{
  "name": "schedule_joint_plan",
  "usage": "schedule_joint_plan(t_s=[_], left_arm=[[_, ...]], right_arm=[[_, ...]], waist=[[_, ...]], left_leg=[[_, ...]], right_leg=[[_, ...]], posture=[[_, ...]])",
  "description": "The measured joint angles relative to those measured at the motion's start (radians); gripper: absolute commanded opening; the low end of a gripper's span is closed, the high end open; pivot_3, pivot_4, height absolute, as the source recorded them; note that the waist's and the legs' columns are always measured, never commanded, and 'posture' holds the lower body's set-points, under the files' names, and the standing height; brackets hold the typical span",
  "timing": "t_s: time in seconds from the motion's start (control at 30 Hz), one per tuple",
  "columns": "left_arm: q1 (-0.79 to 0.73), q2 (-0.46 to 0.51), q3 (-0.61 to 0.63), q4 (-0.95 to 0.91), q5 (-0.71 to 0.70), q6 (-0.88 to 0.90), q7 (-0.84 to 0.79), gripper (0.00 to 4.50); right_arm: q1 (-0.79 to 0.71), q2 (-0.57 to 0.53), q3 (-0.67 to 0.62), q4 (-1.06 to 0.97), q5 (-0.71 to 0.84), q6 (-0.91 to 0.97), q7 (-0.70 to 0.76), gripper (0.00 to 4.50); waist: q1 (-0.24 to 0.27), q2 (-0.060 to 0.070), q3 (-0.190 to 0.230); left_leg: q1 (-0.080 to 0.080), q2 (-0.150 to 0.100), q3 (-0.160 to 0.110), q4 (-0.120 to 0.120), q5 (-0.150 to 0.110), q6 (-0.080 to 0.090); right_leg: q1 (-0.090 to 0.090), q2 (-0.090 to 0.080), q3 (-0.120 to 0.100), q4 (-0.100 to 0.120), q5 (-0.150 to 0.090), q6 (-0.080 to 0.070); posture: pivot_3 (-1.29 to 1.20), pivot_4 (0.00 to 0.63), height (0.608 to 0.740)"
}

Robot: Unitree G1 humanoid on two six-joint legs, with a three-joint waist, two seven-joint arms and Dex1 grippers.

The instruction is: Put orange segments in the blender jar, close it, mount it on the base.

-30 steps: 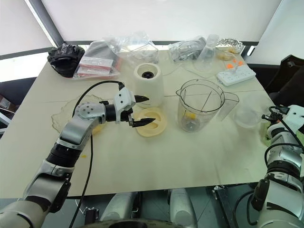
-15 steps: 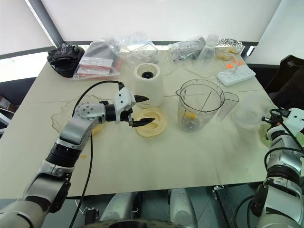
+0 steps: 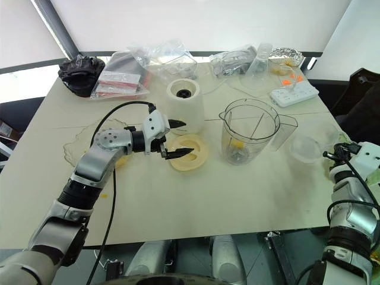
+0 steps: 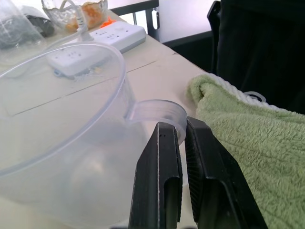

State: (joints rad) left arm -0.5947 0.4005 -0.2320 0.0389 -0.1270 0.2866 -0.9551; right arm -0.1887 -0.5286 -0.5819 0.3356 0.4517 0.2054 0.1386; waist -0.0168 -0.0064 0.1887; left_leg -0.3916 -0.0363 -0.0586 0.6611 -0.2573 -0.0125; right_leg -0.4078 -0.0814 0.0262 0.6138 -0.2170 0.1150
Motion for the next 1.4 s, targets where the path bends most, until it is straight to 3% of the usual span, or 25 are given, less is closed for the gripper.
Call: schedule_joint_plan(t_s=[0.27, 0.83, 1.37, 1.4], left_arm=[[0.0, -0.012, -0.022, 0.001, 0.0, -0.016, 0.001, 4.5], [-0.009, -0.024, -0.03, 0.026, 0.001, -0.032, 0.002, 4.5], [-0.008, -0.027, -0.031, 0.025, 0.009, -0.032, 0.002, 4.5], [-0.008, -0.028, -0.031, 0.025, 0.009, -0.032, 0.002, 4.5]], right_arm=[[0.084, 0.045, -0.008, -0.176, 0.006, 0.096, -0.062, 0.19], [-0.027, 0.138, -0.154, -0.176, 0.164, 0.182, -0.214, 0.19], [0.006, 0.146, -0.129, -0.176, 0.152, 0.171, -0.198, 0.19], [0.014, 0.143, -0.12, -0.176, 0.141, 0.169, -0.189, 0.42]], waist=[[0.002, 0.0, 0.0], [0.003, 0.001, 0.0], [0.001, 0.001, 0.0], [0.002, 0.001, 0.0]], left_leg=[[0.0, 0.0, 0.0, 0.0, 0.0, 0.0], [-0.001, 0.0, 0.0, 0.0, 0.0, 0.0], [-0.001, 0.0, 0.0, -0.001, 0.0, 0.0], [-0.001, 0.0, 0.0, -0.001, 0.0, 0.0]], right_leg=[[0.0, 0.0, 0.0, 0.0, 0.0, 0.0], [-0.001, 0.0, 0.0, 0.0, 0.0, 0.0], [-0.001, 0.0, 0.0, -0.001, 0.0, 0.0], [-0.001, 0.0, 0.0, -0.001, 0.0, 0.0]], posture=[[0.0, 0.15, 0.74], [0.0, 0.15, 0.74], [0.0, 0.15, 0.74], [0.0, 0.15, 0.74]])
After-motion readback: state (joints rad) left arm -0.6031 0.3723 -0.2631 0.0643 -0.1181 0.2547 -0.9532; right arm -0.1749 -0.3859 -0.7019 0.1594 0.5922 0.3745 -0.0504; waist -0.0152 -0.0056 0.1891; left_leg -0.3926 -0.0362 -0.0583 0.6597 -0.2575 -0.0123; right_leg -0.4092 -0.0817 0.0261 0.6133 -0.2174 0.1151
